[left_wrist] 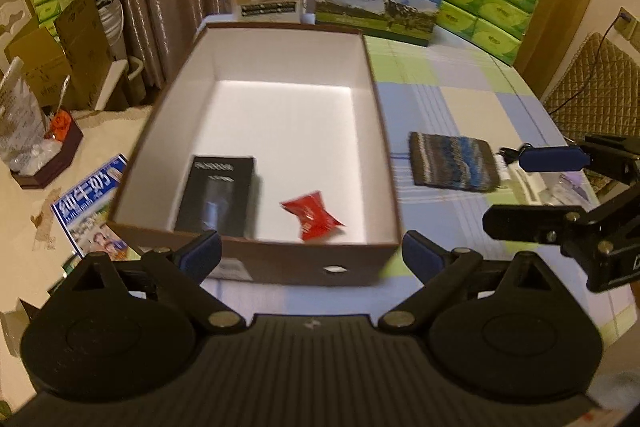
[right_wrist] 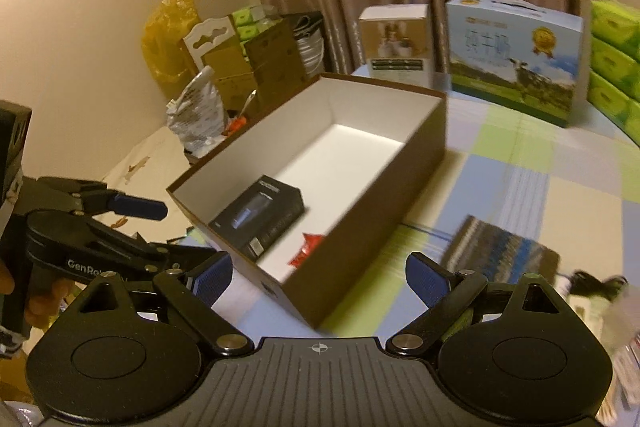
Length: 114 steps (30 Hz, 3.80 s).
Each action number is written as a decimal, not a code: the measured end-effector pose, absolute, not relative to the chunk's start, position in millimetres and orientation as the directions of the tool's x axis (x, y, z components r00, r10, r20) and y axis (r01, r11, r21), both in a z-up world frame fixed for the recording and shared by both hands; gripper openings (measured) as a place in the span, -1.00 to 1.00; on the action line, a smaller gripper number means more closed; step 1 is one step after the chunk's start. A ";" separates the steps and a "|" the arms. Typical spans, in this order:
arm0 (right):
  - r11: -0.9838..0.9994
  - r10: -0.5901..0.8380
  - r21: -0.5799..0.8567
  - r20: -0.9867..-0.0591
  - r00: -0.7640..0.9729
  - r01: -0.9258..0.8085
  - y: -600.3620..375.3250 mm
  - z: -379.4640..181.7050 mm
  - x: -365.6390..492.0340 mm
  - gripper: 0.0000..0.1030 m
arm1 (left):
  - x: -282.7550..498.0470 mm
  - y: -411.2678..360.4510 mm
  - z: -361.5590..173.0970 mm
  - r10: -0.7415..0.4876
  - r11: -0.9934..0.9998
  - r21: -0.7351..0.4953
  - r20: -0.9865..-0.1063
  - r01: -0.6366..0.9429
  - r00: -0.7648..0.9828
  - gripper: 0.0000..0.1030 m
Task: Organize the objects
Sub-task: 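Withdraw both tools from the box toward the knitted pouch and cup, then grasp the knitted grey-blue pouch with left gripper while right gripper grasps clear cup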
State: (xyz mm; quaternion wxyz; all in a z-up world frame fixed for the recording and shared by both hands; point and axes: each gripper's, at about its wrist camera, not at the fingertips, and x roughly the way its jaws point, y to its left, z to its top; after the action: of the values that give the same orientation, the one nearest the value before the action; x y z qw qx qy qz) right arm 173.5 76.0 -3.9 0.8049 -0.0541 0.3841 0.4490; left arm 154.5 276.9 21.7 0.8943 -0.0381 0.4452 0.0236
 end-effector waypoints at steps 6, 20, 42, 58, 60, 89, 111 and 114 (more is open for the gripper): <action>0.609 0.671 0.265 -0.675 0.307 -0.748 36.6 -3.9 170.8 0.77 | 146.4 242.8 16.9 -0.004 0.994 -0.067 -0.807 -0.085 0.590 0.85; 0.686 0.615 0.265 -0.709 0.346 -0.677 -36.4 -16.6 178.7 0.77 | 143.4 180.5 0.9 -0.026 0.994 -0.081 -0.830 -0.074 0.557 0.85; 0.828 0.464 0.184 -0.755 0.462 -0.530 -111.6 -50.7 241.4 0.77 | 211.0 102.7 -34.4 -0.058 0.998 -0.048 -0.824 0.031 0.564 0.84; 0.864 0.418 0.189 -0.786 0.456 -0.466 -134.5 -76.6 289.8 0.76 | 284.0 70.2 -91.6 0.009 0.980 0.119 -0.822 0.156 0.570 0.77; 0.866 0.416 0.191 -0.788 0.454 -0.462 -135.5 -78.7 294.2 0.76 | 289.4 68.8 -96.7 0.011 0.977 0.130 -0.824 0.170 0.566 0.77; 0.883 0.392 0.189 -0.799 0.456 -0.429 -132.9 -99.7 335.3 0.76 | 346.9 63.8 -140.3 -0.032 0.914 0.215 -0.807 0.343 0.590 -0.18; 0.840 0.370 0.066 -0.795 0.480 -0.538 -110.5 -113.9 340.0 -0.40 | 309.8 129.2 -79.0 -0.122 0.984 -0.172 -0.850 -0.051 0.513 -0.75; 0.831 0.361 0.029 -0.787 0.500 -0.555 -106.6 -111.4 335.3 -0.40 | 300.2 129.9 -75.9 -0.123 0.980 -0.185 -0.847 -0.071 0.518 -0.75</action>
State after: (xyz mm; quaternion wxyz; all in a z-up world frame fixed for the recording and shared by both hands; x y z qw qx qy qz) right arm 335.3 -106.6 -111.4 0.8585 -0.1143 0.4229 0.2668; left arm 300.2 129.9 -75.9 0.8655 -0.0983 0.4909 -0.0150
